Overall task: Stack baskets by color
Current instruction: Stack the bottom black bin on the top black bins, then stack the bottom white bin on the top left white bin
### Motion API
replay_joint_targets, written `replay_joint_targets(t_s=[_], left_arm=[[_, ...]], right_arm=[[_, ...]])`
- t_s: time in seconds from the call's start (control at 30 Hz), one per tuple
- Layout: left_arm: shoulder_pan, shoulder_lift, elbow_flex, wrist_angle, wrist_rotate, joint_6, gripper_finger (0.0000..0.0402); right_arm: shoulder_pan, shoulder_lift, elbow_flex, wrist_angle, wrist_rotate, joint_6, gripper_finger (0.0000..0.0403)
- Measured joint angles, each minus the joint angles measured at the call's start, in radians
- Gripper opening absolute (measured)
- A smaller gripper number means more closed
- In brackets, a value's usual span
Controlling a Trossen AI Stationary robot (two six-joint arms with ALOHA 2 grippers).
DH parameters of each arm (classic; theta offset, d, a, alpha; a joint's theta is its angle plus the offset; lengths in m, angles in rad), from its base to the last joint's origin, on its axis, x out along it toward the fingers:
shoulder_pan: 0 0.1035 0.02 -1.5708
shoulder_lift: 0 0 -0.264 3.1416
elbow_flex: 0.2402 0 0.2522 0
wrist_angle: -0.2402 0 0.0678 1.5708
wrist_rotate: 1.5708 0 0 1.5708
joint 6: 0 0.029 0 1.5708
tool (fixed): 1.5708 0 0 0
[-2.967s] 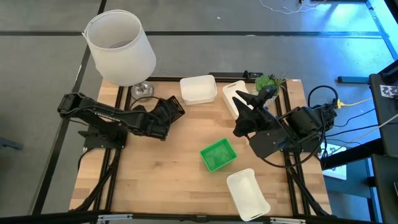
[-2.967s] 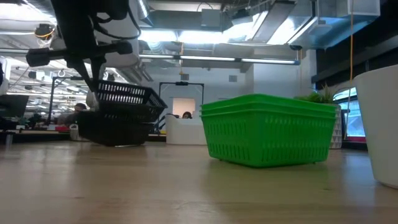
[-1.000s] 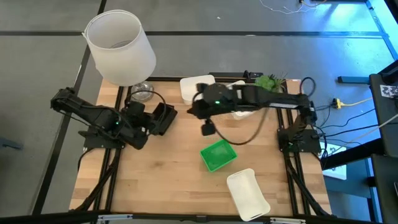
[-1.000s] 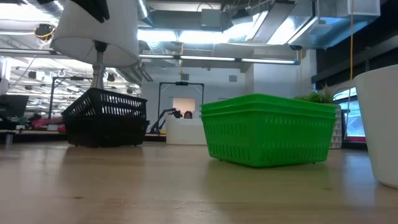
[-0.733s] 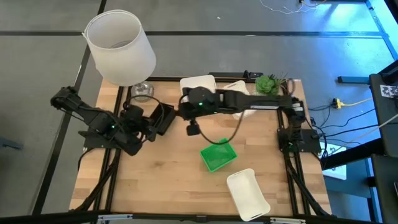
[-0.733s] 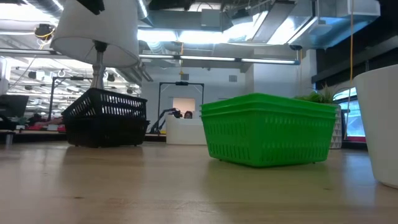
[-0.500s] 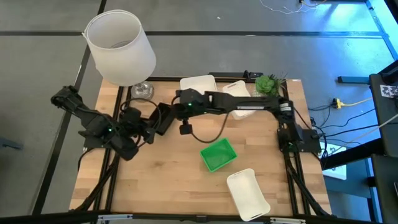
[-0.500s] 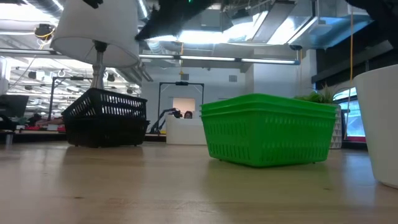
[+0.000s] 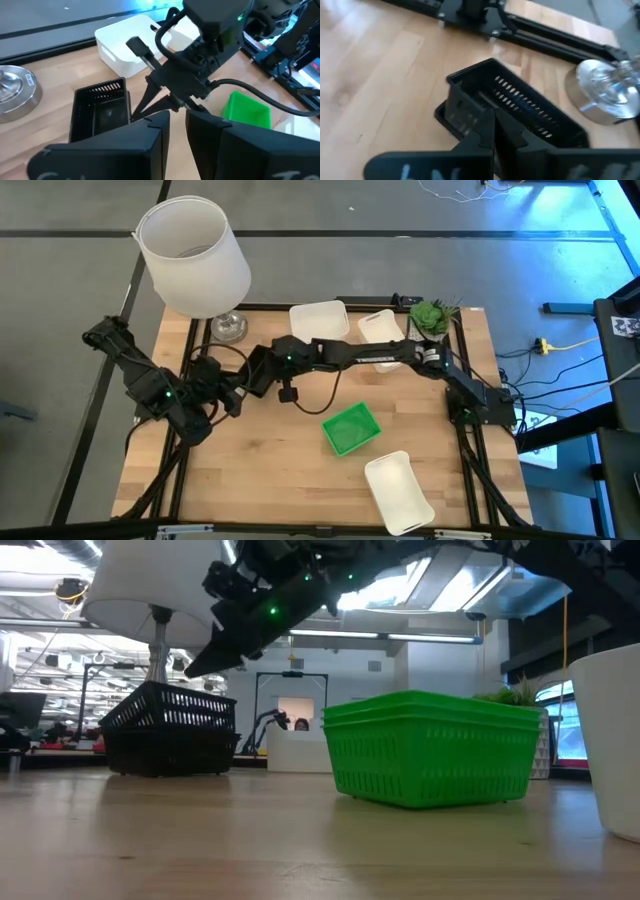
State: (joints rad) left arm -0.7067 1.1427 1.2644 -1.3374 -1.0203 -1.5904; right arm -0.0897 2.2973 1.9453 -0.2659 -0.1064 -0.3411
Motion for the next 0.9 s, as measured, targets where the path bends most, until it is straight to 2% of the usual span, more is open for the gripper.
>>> replay_joint_targets(t_s=[0.33, 0.57, 0.73, 0.83, 0.9], left_arm=[[-0.001, 0.000, 0.000, -0.021, 0.001, 0.003, 0.0054], [-0.001, 0.000, 0.000, -0.024, 0.017, 0.003, 0.0054], [-0.001, 0.000, 0.000, -0.024, 0.019, 0.003, 0.0054], [-0.001, 0.000, 0.000, -0.024, 0.019, 0.004, 0.0054], [-0.001, 0.000, 0.000, -0.026, 0.020, 0.006, 0.0054]], right_arm=[[-0.010, 0.023, 0.005, 0.014, -0.001, 0.000, 0.0000], [-0.011, 0.003, 0.157, -0.188, -0.095, -0.025, 0.0008], [-0.011, 0.009, 0.234, -0.341, -0.098, -0.108, 0.0040], [-0.011, 0.007, 0.270, -0.386, -0.098, -0.113, 0.0062], [-0.010, 0.009, 0.317, -0.477, -0.097, -0.113, 0.0071]])
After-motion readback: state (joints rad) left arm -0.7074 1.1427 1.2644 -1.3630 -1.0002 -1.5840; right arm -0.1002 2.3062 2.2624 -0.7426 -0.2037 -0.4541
